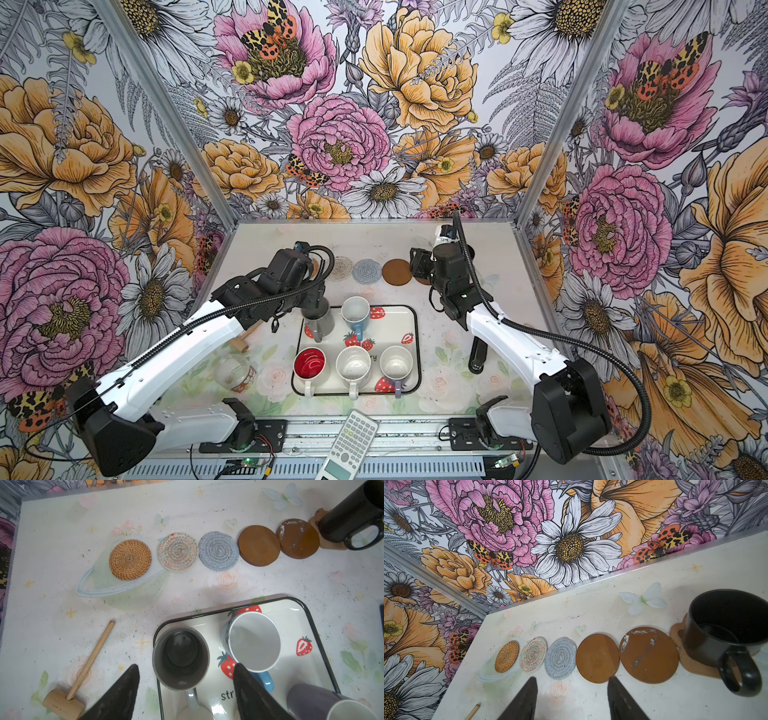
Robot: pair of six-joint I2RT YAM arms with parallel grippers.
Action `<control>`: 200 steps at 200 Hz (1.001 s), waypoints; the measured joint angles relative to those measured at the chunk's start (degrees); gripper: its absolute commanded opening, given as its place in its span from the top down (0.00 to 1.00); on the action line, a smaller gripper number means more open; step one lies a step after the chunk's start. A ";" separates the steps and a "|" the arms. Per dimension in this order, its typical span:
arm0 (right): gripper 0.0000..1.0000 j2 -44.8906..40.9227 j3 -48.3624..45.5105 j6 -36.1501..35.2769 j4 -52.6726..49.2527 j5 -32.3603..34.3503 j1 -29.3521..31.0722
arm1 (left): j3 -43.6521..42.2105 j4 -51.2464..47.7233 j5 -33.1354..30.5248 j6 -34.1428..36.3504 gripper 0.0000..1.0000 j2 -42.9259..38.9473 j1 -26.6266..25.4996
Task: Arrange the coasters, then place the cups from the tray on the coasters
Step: 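Move the left gripper over the grey mug while the right rises away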
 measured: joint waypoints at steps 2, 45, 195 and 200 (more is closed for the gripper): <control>0.44 -0.04 -0.04 0.00 -0.02 0.02 0.00 | -0.17 -0.15 0.04 -0.22 0.27 -0.15 -0.13; 0.44 -0.46 -0.17 0.00 0.02 0.15 0.00 | -6.21 -2.10 1.05 -4.68 0.29 -2.43 -1.95; 0.44 0.48 -0.39 0.02 1.40 -0.48 0.00 | -15.50 0.50 3.43 -12.04 0.34 -2.05 -2.99; 0.44 0.48 -0.39 0.02 1.49 -0.48 0.00 | -15.69 0.76 3.48 -12.13 0.35 -1.79 -2.99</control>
